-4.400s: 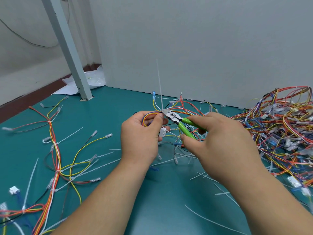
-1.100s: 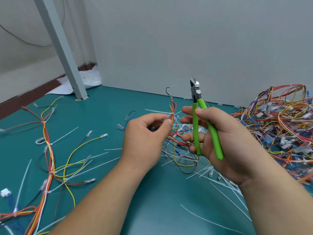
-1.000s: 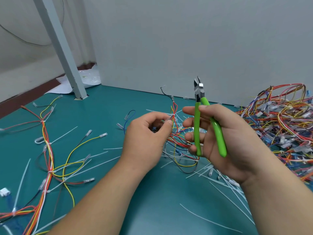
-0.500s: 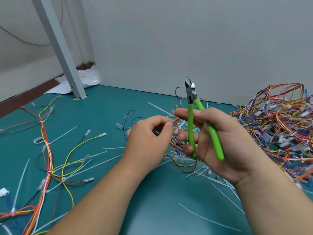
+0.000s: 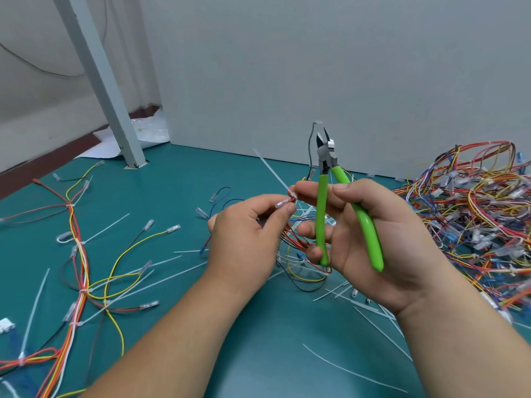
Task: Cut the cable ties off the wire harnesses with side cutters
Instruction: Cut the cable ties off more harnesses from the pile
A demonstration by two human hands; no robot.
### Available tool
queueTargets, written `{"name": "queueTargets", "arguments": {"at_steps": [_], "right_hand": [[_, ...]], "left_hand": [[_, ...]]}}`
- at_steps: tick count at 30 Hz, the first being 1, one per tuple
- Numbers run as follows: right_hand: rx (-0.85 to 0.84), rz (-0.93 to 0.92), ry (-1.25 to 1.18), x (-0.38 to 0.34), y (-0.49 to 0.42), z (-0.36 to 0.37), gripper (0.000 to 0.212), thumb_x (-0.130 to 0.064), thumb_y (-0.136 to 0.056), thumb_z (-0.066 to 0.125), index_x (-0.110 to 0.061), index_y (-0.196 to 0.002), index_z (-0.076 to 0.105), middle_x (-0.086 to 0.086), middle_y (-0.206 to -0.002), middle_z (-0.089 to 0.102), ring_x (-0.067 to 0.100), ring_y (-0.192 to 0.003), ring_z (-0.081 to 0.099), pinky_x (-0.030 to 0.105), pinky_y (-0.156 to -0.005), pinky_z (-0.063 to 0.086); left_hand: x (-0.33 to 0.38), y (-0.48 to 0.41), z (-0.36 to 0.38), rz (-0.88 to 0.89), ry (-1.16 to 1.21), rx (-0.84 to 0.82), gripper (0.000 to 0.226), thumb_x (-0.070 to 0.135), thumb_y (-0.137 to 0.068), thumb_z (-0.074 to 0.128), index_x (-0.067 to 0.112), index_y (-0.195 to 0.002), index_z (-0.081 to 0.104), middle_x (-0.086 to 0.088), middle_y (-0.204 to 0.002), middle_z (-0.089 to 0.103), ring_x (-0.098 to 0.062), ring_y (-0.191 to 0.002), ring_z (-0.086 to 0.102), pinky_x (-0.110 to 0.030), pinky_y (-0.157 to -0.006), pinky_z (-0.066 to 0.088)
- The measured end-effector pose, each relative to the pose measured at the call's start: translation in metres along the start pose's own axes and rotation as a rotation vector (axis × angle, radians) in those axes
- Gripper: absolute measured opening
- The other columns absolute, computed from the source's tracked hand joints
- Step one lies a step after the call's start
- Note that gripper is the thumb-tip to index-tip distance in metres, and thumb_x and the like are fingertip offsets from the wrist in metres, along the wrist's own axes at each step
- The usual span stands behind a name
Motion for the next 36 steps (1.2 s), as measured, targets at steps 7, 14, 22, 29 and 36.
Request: {"name": "queueTargets", "arguments": {"at_steps": [7, 14, 22, 29, 36], "right_hand": [[0.216, -0.16, 0.796, -0.022, 0.007, -0.008, 0.037, -0.056, -0.068, 0.065, -0.042, -0.101, 0.074, -0.014, -0.081, 0.07, 0.007, -0.068, 0.067, 0.033, -0.062, 0.052], [0.235, 0.016, 1.221, -0.008, 0.022, -0.014, 0.055, -0.069, -0.057, 0.055, -0.045, -0.106, 0.046, -0.013, -0.075, 0.063, -0.011, -0.063, 0.057, 0.028, -0.055, 0.044], [0.508, -0.361, 1.204, 0.031, 0.054, -0.03, 0.049, -0.057, -0.064, 0.069, -0.046, -0.105, 0.046, -0.024, -0.101, 0.055, 0.001, -0.092, 0.058, 0.022, -0.077, 0.044], [0.616, -0.443, 1.16, 0.038, 0.055, -0.04, 0.059, -0.041, -0.08, 0.076, -0.032, -0.135, 0.056, -0.008, -0.126, 0.055, 0.017, -0.122, 0.054, 0.049, -0.105, 0.045], [0.585, -0.397, 1.299, 0.033, 0.057, -0.043, 0.059, -0.049, -0.078, 0.075, -0.034, -0.133, 0.062, -0.014, -0.12, 0.06, 0.015, -0.113, 0.059, 0.038, -0.101, 0.046]], "left_hand": [[-0.007, -0.003, -0.005, 0.026, -0.171, 0.081, 0.015, 0.049, -0.091, 0.059, 0.053, -0.079, 0.069, 0.018, -0.063, 0.065, -0.004, -0.066, 0.06, -0.056, -0.089, 0.046], [-0.009, -0.006, -0.002, 0.134, -0.482, 0.083, 0.022, 0.05, -0.094, 0.053, 0.043, -0.091, 0.073, 0.015, -0.068, 0.064, -0.013, -0.081, 0.061, -0.04, -0.078, 0.026], [-0.008, -0.005, 0.009, 0.172, -0.656, 0.026, 0.03, 0.048, -0.097, 0.039, 0.036, -0.094, 0.066, 0.014, -0.083, 0.066, -0.017, -0.09, 0.059, -0.036, -0.074, 0.016], [-0.011, -0.004, 0.013, 0.166, -0.646, 0.008, 0.036, 0.047, -0.104, 0.032, 0.031, -0.091, 0.061, 0.012, -0.084, 0.063, -0.018, -0.089, 0.055, -0.038, -0.077, 0.021], [-0.014, -0.001, 0.018, 0.204, -0.681, -0.06, 0.016, 0.043, -0.101, 0.054, 0.039, -0.1, 0.069, 0.015, -0.084, 0.055, -0.016, -0.095, 0.051, -0.037, -0.082, 0.019]]}}
Point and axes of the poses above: each hand's wrist, its own y-axis away from the middle knuckle, its own z-axis out of the palm, x = y × z, the point moved 4 cm from there along -y, towards the middle knuckle
